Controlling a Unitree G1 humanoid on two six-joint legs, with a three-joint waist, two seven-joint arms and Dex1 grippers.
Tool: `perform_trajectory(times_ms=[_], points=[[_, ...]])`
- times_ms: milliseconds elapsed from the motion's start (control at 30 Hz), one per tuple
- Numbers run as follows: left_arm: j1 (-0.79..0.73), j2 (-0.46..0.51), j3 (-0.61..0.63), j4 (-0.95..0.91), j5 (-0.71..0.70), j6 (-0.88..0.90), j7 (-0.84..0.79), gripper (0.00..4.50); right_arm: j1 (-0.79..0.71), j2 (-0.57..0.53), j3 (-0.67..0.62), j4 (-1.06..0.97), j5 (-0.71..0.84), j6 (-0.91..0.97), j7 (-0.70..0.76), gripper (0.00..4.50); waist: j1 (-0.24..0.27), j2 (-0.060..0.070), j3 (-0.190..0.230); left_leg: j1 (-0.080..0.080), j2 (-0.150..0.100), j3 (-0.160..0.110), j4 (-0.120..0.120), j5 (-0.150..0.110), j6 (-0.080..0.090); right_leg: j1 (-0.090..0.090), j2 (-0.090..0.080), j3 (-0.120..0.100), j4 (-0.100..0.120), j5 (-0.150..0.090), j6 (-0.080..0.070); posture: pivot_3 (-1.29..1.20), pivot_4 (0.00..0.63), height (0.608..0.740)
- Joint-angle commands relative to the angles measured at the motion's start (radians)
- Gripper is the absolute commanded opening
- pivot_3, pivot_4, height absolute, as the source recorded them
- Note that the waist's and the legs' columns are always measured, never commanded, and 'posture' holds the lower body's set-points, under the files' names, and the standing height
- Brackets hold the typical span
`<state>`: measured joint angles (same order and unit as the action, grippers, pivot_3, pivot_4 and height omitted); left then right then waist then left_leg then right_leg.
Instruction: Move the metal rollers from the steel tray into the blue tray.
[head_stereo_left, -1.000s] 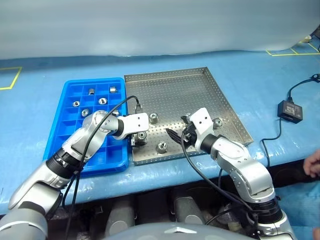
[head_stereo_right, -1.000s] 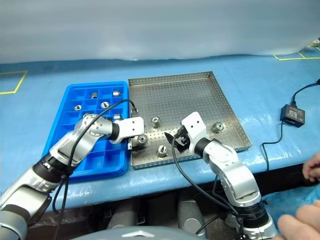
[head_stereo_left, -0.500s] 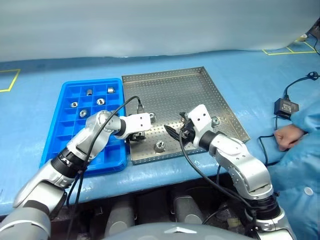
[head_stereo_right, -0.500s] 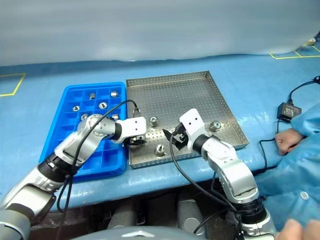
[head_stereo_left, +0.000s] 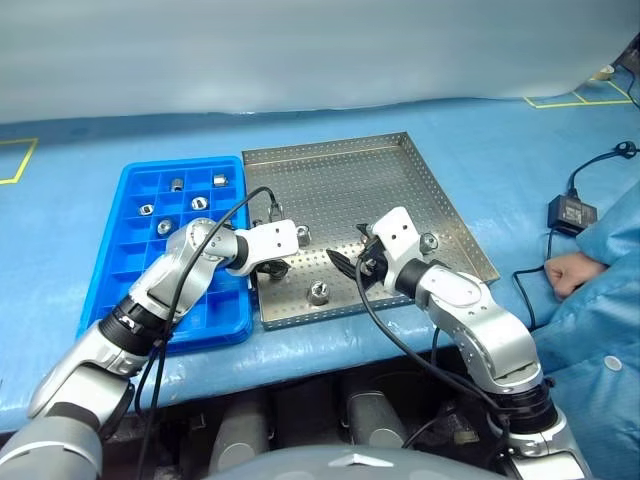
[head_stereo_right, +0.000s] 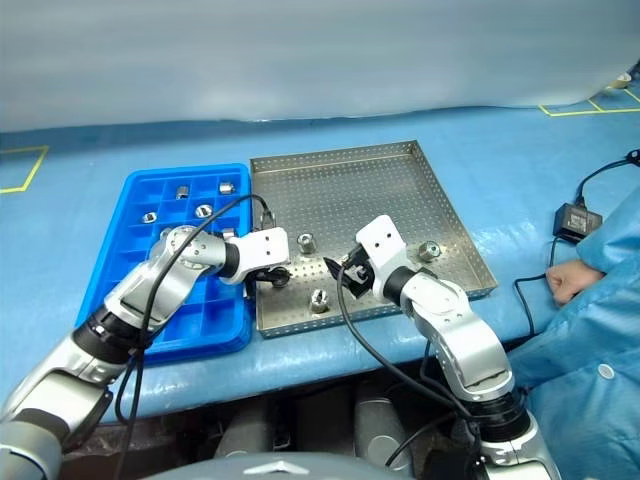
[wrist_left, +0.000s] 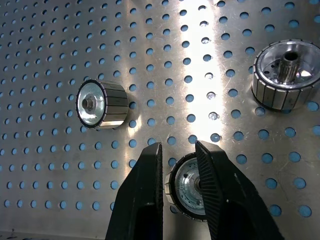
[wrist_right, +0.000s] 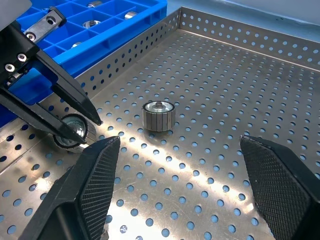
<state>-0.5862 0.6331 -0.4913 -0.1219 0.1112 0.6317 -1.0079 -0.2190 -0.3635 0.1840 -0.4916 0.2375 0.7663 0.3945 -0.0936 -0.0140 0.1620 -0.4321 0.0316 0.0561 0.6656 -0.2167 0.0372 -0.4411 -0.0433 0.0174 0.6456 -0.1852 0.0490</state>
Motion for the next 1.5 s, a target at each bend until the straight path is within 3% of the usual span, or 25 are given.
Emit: perform_trajectory(times_ms=[33,133,267,633,800,1067,1300,1500], points=[[-0.006,0.012,0.027,-0.046,-0.025,0.000,-0.030,1.11,-0.012,0.001,-0.004,-0.017,-0.004,-0.018,0.001,4.04,0.000,0.000,0.000,0.000,0.000,0.000,0.000,0.000,0.000,0.000,0.000,0.000,0.000,0.000,0.000,-0.16,0.150,0.740],[-0.017,0.016,0.010,-0.037,-0.009,-0.006,-0.035,1.67,-0.010,0.005,-0.001,-0.019,-0.004,-0.018,-0.002,4.04,0.000,0.000,0.000,0.000,0.000,0.001,0.000,0.000,0.000,0.000,0.000,0.001,0.000,0.000,0.000,-0.17,0.150,0.740],[-0.034,0.029,-0.035,-0.010,0.063,-0.020,-0.023,2.95,-0.008,0.009,-0.001,-0.021,-0.005,-0.018,-0.006,4.04,0.000,0.000,0.000,0.000,-0.001,0.002,0.001,0.000,0.000,0.000,0.000,0.002,-0.001,0.001,0.001,-0.18,0.150,0.740],[-0.032,0.061,-0.102,0.012,0.157,-0.051,-0.072,2.95,-0.010,0.021,-0.005,-0.021,-0.009,-0.021,-0.015,4.04,-0.006,0.000,0.000,0.000,-0.001,0.003,0.001,0.000,0.000,0.000,0.000,0.004,0.000,0.001,0.001,-0.18,0.150,0.740],[-0.031,0.046,-0.089,0.012,0.162,-0.043,-0.084,1.75,-0.018,0.026,-0.005,-0.013,-0.011,-0.023,-0.017,4.04,-0.013,0.000,0.000,0.001,-0.001,0.003,0.001,0.000,0.000,0.000,0.000,0.004,0.000,0.001,0.001,-0.18,0.150,0.740],[-0.027,0.028,-0.056,0.011,0.152,-0.034,-0.067,1.65,-0.033,0.037,-0.006,0.007,-0.005,-0.018,-0.014,4.04,-0.014,0.000,0.000,0.001,-0.002,0.003,0.001,0.000,0.000,0.001,-0.001,0.004,0.000,0.001,0.002,-0.17,0.150,0.740],[0.012,-0.039,0.147,-0.111,-0.036,0.065,-0.046,1.65,-0.020,0.028,0.001,-0.011,0.083,-0.014,0.098,4.04,-0.013,0.000,0.000,-0.001,-0.001,0.002,0.001,0.000,0.000,-0.001,-0.001,0.004,-0.001,0.001,0.002,-0.15,0.150,0.740],[0.080,-0.073,0.377,-0.271,-0.142,0.199,0.091,1.65,-0.022,0.017,-0.018,-0.039,0.180,-0.014,0.190,4.04,-0.009,0.000,0.000,-0.001,-0.001,0.002,0.001,0.000,0.000,-0.001,0.000,0.004,0.000,0.001,0.003,-0.10,0.150,0.740]])
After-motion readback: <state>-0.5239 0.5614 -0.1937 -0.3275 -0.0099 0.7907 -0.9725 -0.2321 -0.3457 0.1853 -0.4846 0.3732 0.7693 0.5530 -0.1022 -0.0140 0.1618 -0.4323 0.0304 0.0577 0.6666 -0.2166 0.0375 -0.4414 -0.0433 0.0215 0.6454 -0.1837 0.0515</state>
